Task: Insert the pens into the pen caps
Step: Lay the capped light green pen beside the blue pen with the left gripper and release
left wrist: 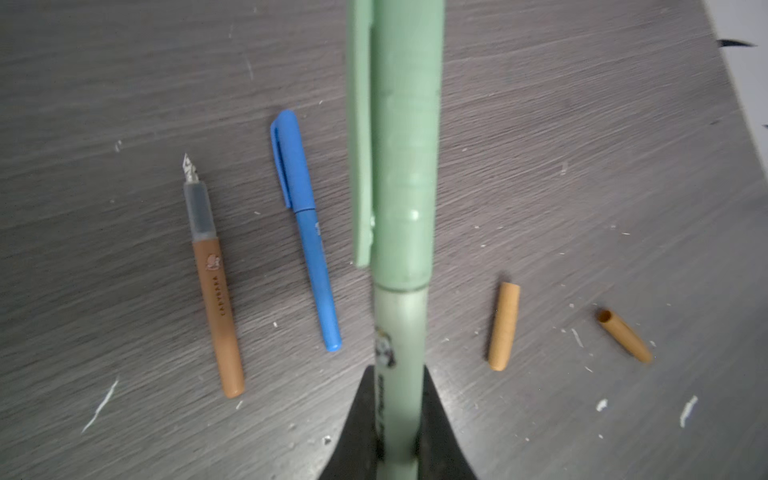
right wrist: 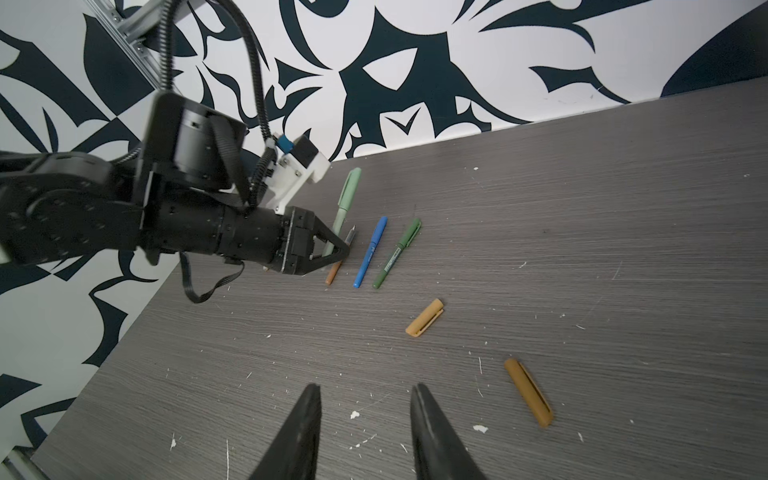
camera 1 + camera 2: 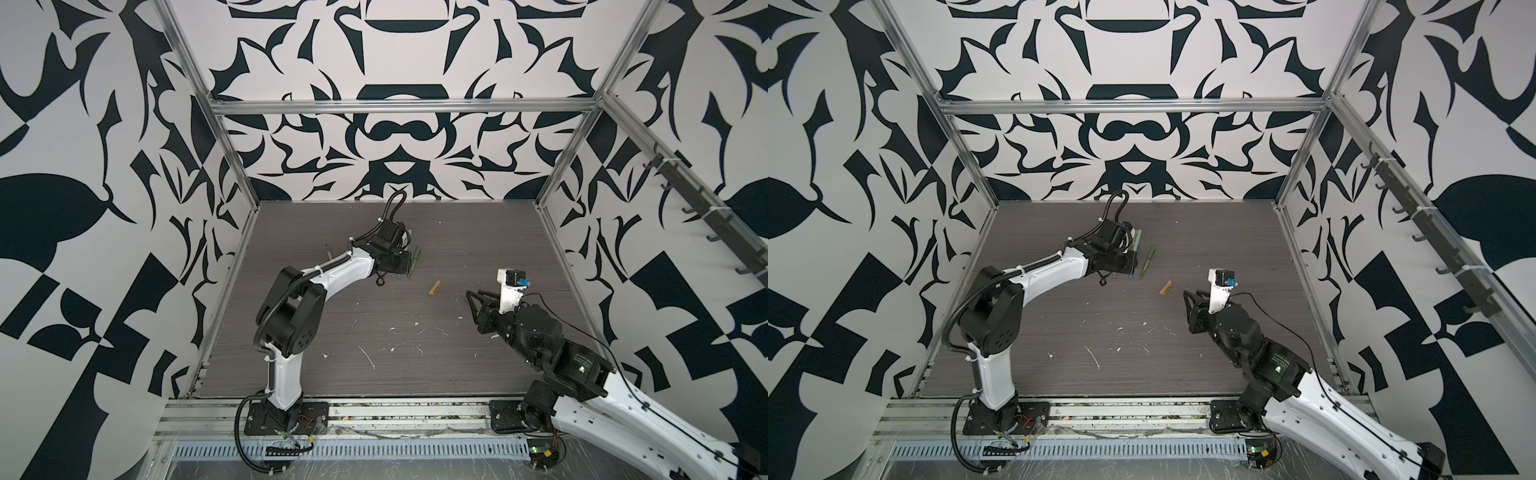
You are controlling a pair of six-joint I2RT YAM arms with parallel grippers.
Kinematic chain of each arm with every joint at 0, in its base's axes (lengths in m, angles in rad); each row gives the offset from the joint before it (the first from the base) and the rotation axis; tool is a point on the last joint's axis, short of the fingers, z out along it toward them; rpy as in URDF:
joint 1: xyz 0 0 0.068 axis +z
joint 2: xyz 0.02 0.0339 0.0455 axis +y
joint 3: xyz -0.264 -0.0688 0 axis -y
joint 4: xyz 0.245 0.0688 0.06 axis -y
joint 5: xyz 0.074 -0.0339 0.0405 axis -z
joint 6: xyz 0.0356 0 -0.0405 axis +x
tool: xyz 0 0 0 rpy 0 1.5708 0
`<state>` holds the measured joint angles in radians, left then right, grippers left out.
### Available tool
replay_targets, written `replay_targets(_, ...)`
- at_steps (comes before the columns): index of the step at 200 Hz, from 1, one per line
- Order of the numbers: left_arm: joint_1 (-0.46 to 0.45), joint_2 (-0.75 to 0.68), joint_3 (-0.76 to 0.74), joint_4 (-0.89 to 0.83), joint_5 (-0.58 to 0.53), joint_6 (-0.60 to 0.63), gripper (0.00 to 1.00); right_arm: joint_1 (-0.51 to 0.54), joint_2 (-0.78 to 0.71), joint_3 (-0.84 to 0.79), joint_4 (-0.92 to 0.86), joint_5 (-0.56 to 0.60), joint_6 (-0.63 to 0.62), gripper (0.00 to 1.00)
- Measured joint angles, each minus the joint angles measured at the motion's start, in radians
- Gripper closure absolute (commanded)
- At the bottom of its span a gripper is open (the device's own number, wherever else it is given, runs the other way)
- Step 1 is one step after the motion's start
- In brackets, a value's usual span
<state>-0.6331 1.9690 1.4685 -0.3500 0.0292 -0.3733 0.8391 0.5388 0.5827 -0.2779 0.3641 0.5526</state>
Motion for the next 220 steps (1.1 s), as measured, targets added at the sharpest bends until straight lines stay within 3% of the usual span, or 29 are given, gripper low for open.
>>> replay_targets(117,0.04,0.241,0.262,-0.246,-0.045,0.023,0.92,-0.002,-0.06,-0.047,-0.048,0.014,0.02,0.61)
replay_targets(220,0.045,0.306,0.347,-0.319,-0.046,0.063,0.85,-0.002,-0.06,-0.047,-0.047,0.008,0.029,0.61)
